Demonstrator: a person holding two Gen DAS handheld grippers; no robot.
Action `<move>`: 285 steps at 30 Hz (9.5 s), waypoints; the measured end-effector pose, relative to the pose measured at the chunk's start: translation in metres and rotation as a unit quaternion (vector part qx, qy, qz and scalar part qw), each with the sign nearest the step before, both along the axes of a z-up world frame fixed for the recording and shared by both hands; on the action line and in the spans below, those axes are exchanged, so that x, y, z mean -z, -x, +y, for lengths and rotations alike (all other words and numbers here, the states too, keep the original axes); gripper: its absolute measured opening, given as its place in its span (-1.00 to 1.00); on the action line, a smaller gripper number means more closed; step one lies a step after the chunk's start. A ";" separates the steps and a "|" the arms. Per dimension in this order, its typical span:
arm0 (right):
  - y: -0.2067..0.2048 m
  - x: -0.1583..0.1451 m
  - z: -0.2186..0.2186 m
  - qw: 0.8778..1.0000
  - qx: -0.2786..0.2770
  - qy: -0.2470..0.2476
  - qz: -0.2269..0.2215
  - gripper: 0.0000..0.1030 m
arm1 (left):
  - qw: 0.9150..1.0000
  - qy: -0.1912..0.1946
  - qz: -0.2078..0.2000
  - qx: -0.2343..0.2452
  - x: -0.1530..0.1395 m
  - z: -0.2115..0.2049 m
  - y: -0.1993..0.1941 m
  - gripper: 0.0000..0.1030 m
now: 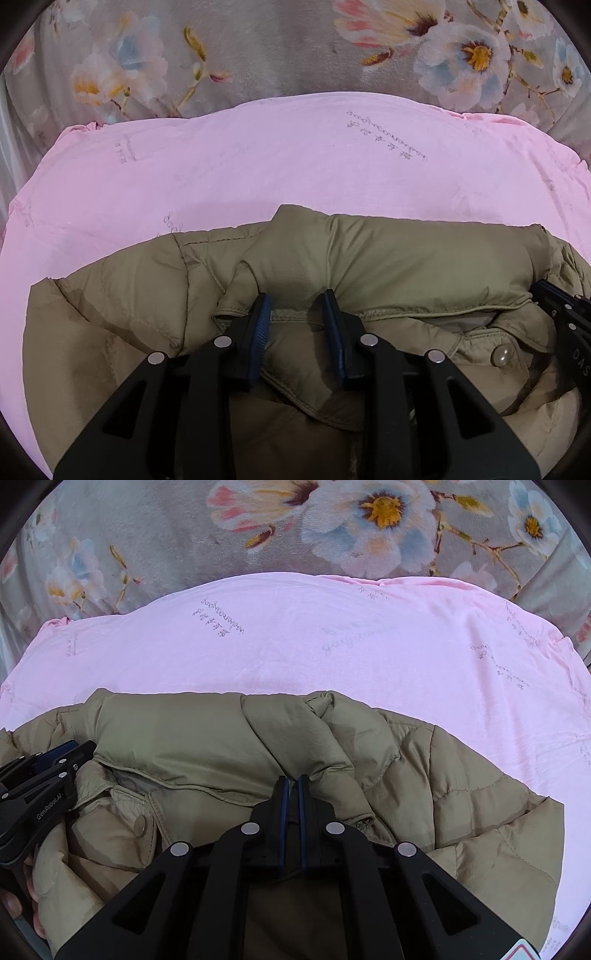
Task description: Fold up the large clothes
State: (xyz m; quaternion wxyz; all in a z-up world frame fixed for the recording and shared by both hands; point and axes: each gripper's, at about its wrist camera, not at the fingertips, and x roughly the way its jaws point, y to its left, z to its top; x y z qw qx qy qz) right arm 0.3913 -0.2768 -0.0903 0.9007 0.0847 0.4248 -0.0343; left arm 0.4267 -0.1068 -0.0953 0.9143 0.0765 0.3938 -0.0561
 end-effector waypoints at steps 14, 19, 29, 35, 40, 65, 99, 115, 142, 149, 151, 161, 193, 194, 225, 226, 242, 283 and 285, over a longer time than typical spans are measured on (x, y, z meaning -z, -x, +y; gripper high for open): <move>0.224 -0.087 -0.076 0.990 -0.017 -0.136 -0.038 0.20 | 0.990 0.135 -0.021 0.034 -0.085 0.131 0.162 0.87; 0.365 -0.067 -0.104 0.985 0.001 -0.168 0.039 0.22 | 0.989 0.141 0.053 0.007 -0.075 0.213 0.266 0.87; 0.479 -0.036 -0.085 0.958 0.013 -0.288 0.017 0.27 | 0.936 0.319 0.142 -0.037 -0.009 0.266 0.390 0.86; 0.471 -0.033 -0.066 0.953 0.018 -0.301 -0.023 0.28 | 0.925 0.355 0.131 -0.028 -0.002 0.239 0.399 0.55; 0.474 -0.036 -0.065 0.957 0.062 -0.280 -0.038 -0.77 | 0.929 0.351 0.117 -0.020 -0.005 0.234 0.403 -0.68; 0.436 -0.241 -0.084 0.946 0.018 -0.203 -0.253 -0.87 | 0.967 0.233 -0.093 0.045 -0.209 0.219 0.411 -0.81; 0.294 -0.088 -0.077 0.971 0.109 -0.179 -0.119 -0.16 | 0.984 0.179 -0.015 -0.016 -0.040 0.199 0.253 -0.18; 0.228 -0.125 0.056 0.993 -0.082 -0.055 -0.059 -0.87 | 0.991 0.067 -0.007 0.115 -0.084 0.080 0.258 0.23; 0.199 -0.044 -0.043 0.997 0.066 -0.042 -0.008 -0.96 | 0.996 0.081 0.018 -0.030 0.002 0.157 0.180 0.49; 0.199 -0.043 -0.045 0.997 0.067 -0.048 -0.009 -0.96 | 0.997 0.068 0.019 -0.038 0.004 0.154 0.179 0.56; 0.199 -0.046 -0.046 0.996 0.071 -0.050 -0.007 -0.95 | 0.997 0.067 0.021 -0.041 0.001 0.155 0.179 0.56; 0.201 -0.124 0.037 0.995 0.000 -0.081 -0.062 -0.71 | 0.998 0.060 -0.030 -0.016 -0.076 0.090 0.223 0.48; 0.186 -0.058 0.084 0.999 -0.011 -0.008 -0.037 -0.74 | 0.998 -0.027 -0.033 -0.045 -0.004 0.038 0.216 0.63; 0.186 -0.058 0.084 0.999 -0.011 -0.008 -0.037 -0.74 | 0.998 -0.028 -0.033 -0.045 -0.003 0.038 0.216 0.63; 0.277 -0.065 0.104 0.995 -0.032 -0.031 -0.092 -0.61 | 0.999 0.014 -0.043 -0.024 -0.008 0.079 0.304 0.86; 0.276 -0.063 0.105 0.995 -0.031 -0.028 -0.091 -0.61 | 0.999 0.009 -0.044 -0.024 -0.006 0.077 0.304 0.87; 0.272 -0.057 0.103 0.996 -0.027 -0.031 -0.082 -0.62 | 0.998 -0.011 -0.048 -0.037 -0.001 0.070 0.302 0.88; 0.185 -0.060 0.109 0.993 -0.043 -0.112 -0.022 -0.48 | 0.939 0.322 0.063 -0.109 -0.033 0.240 0.347 -0.11; 0.189 -0.064 0.106 0.992 -0.040 -0.116 -0.019 -0.49 | 0.942 0.317 0.040 -0.101 -0.053 0.240 0.351 -0.45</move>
